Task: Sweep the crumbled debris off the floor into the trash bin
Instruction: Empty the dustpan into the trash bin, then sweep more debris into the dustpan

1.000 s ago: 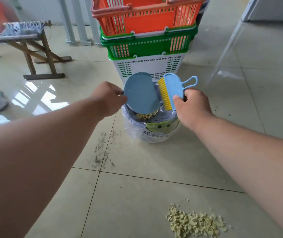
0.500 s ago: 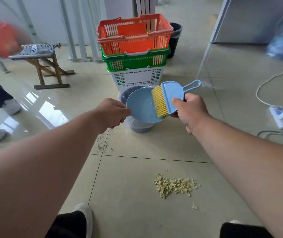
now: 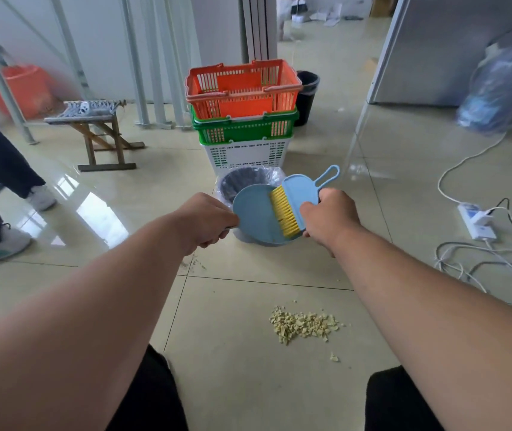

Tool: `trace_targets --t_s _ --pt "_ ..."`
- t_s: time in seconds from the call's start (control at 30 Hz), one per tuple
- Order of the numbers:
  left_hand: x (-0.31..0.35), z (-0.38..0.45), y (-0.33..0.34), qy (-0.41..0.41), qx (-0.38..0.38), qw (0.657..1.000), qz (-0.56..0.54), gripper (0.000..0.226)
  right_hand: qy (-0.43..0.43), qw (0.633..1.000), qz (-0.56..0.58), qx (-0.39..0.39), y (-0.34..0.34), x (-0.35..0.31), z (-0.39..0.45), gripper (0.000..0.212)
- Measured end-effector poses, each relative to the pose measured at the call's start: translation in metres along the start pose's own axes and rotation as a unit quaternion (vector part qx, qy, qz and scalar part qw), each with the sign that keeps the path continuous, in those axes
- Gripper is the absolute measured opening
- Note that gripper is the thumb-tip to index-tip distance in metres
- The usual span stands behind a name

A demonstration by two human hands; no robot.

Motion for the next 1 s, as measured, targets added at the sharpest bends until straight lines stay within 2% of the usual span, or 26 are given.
trace_targets --t_s 0.07,0.13,0.23,0.3,0.37,0.43,0.57,0.7,0.87,1.0 --pt "-0.002 -0.003 -0.009 -0.001 0.013 1.0 -0.004 0.024 -0.003 1.0 -0.022 0.014 -0.014 -0.002 0.0 0.02" --pt "-0.003 -0.006 -0.012 -0.002 0.014 1.0 -0.017 0.027 -0.006 1.0 0.015 0.008 -0.019 -0.003 -0.006 0.015" --pt "0.001 -0.014 -0.007 0.004 -0.005 0.999 -0.037 0.014 -0.016 0.994 0.101 -0.035 -0.013 -0.009 -0.02 0.015" --pt "0.003 -0.016 -0.003 0.019 -0.015 0.999 -0.035 0.014 -0.044 0.996 0.064 -0.049 -0.007 -0.005 -0.023 0.015" --pt "0.0 -0.016 0.001 0.025 -0.019 0.999 -0.008 0.02 -0.047 0.999 0.015 -0.009 -0.009 0.004 -0.023 0.017" --pt "-0.006 -0.015 0.007 0.013 -0.025 0.999 0.019 0.022 -0.007 1.0 0.012 0.008 -0.014 0.018 -0.021 0.017" --pt "-0.027 -0.007 0.022 -0.025 -0.028 0.999 0.022 0.021 0.089 0.993 0.08 0.011 -0.015 0.051 -0.017 0.018" --pt "-0.075 0.002 0.062 -0.083 -0.026 0.995 -0.045 0.017 0.141 0.983 0.111 0.042 0.006 0.092 -0.015 0.014" --pt "-0.174 0.005 0.122 -0.149 -0.025 0.983 -0.103 0.021 0.239 0.968 0.06 0.036 0.029 0.179 -0.027 0.015" --pt "-0.226 0.027 0.136 -0.206 -0.068 0.976 -0.006 0.017 0.239 0.965 -0.089 0.051 0.033 0.236 -0.023 0.017"
Point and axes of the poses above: each hand's wrist, its own z-axis towards the middle knuckle, its own y-axis out of the palm, x = y × z, the point moved 1 cm from there along z, towards the middle knuckle, and after that the axes turned 4 degrees about x, right-handed, at the moved point
